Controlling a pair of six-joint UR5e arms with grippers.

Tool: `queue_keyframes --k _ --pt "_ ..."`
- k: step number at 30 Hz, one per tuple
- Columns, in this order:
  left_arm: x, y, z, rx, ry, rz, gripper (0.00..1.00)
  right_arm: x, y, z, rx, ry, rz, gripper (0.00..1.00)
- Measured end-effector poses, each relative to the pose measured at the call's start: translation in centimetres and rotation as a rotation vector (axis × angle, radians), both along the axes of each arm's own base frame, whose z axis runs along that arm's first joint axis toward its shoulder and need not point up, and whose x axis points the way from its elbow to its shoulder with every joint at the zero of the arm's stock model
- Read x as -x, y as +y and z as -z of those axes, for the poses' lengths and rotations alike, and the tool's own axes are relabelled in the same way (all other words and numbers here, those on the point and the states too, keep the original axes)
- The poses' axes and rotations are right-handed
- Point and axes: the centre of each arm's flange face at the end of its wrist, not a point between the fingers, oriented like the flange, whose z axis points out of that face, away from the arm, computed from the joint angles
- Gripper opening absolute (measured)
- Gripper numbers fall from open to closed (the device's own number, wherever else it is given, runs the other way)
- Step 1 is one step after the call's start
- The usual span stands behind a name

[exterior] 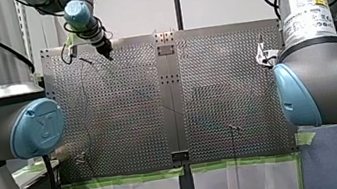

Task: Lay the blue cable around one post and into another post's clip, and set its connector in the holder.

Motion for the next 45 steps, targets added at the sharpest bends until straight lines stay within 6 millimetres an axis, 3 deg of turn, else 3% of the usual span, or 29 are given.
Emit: queue_keyframes --k 11,20,32,39,45 --pt "0.1 -3.5 8.4 0.015 0.098 -0.015 0.98 0.0 0.0 0.0 0.000 0.000 0.000 1.00" --pt "2.0 -6.3 16.0 -0.035 0.173 -0.019 0.98 0.0 0.0 0.0 0.000 0.000 0.000 1.00" --pt "6.8 -9.5 25.7 -0.164 0.270 0.092 0.98 0.0 0.0 0.0 0.000 0.000 0.000 1.00" --pt "10.7 -10.6 30.9 -0.183 0.334 0.151 0.98 0.0 0.0 0.0 0.000 0.000 0.000 1.00" --pt "13.7 -10.6 33.7 -0.161 0.359 0.160 0.98 0.0 0.0 0.0 0.000 0.000 0.000 1.00"
